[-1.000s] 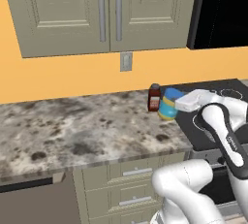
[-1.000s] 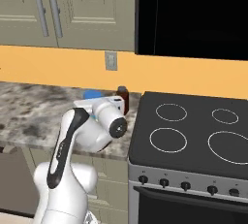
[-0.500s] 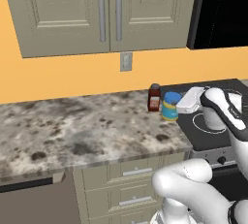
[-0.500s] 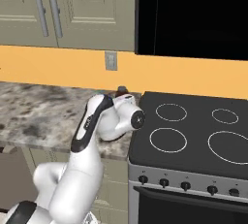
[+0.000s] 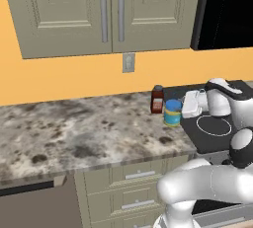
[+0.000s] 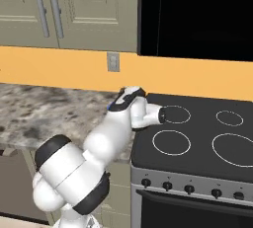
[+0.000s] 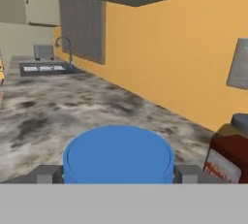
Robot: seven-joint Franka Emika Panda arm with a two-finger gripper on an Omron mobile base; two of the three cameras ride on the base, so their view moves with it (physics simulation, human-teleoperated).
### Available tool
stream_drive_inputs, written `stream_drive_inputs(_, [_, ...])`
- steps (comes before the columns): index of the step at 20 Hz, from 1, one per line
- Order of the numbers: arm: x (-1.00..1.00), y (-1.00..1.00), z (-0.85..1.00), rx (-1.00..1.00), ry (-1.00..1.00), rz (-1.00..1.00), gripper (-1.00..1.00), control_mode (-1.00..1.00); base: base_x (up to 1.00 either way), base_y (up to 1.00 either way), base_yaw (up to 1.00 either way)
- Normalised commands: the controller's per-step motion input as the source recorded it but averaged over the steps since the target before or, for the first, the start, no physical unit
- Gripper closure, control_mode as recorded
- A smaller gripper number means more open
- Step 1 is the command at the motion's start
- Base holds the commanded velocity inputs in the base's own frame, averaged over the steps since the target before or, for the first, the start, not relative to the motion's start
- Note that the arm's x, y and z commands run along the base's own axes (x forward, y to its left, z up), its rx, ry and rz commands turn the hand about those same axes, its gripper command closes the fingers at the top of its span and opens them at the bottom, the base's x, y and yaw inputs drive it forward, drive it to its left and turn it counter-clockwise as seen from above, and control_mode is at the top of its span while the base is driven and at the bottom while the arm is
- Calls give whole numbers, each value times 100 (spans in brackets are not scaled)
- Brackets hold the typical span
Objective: Collect the paprika, mayonnaise, and shaker from the cabinet and place them next to the stove.
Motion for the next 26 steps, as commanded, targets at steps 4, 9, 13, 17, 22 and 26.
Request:
stream_drive_inputs(4, [25,2,-42,1,-3,13,100,-100,0,0,0])
stream_drive_inputs(9, [14,4,-38,4,-5,5,100,-100,0,0,0])
stream_drive_inputs(13, [12,18,-26,1,-1,0,100,-100,0,0,0])
stream_drive_inputs(17, [6,22,-20,0,0,0,100,-100,0,0,0])
stream_drive_inputs(22, [4,10,-28,0,0,0,100,-100,0,0,0])
stream_drive_inputs(26, [3,7,-26,0,0,0,100,-100,0,0,0])
